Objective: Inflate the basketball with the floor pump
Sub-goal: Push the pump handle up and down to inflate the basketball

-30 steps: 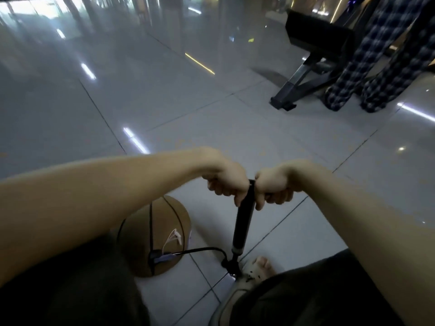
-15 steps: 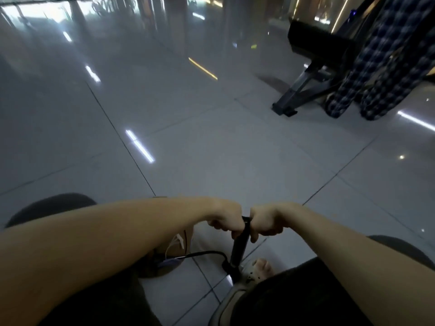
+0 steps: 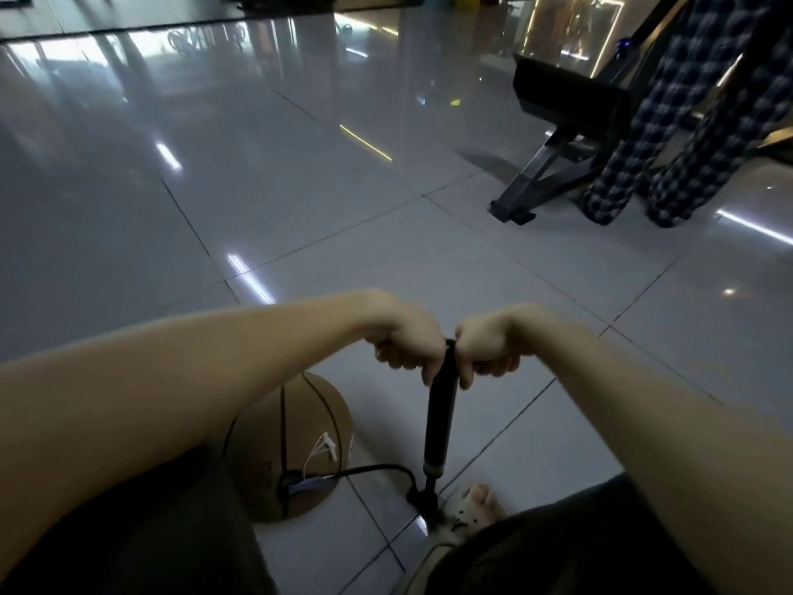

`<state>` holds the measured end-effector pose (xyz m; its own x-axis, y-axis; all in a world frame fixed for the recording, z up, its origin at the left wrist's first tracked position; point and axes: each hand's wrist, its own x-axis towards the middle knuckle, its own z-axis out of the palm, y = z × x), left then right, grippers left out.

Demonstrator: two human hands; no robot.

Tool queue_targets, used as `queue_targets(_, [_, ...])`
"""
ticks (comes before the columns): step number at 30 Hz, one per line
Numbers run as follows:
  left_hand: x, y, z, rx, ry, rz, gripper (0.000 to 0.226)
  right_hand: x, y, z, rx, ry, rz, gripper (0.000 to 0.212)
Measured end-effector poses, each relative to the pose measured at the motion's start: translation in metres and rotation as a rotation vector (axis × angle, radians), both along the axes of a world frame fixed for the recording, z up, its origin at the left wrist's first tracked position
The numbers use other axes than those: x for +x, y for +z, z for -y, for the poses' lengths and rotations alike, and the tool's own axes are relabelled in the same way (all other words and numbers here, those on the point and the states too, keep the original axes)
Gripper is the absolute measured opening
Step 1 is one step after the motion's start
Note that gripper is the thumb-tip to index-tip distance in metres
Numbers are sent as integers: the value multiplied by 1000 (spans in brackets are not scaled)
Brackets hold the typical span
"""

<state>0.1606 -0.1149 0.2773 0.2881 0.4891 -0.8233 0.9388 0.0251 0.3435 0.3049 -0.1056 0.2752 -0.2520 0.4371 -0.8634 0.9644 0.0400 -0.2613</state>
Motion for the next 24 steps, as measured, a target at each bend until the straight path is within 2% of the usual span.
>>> queue_targets(4, [8,-57,9,24,15,3,14,10,-60,8,-23,-17,-61,16])
queue_targets(8, [22,-109,37,55,-34,-61,14,15,-110,32,-65,49,-20,19])
queue_targets(11, [27,-118,42,90,-31,-82,15,17,-120,37,-12,39,-5,13])
queue_targets(16, [21,-75,43,59,-52,-123,25,6,-83,41,-36,40,31,8])
queue_targets(19, [13,-20,28,34,-38,-92,29,2,-27,22,-43,60,54,18])
queue_targets(24, [1,70,-11,28,25,36,28,6,74,-11,29,5,-70,34])
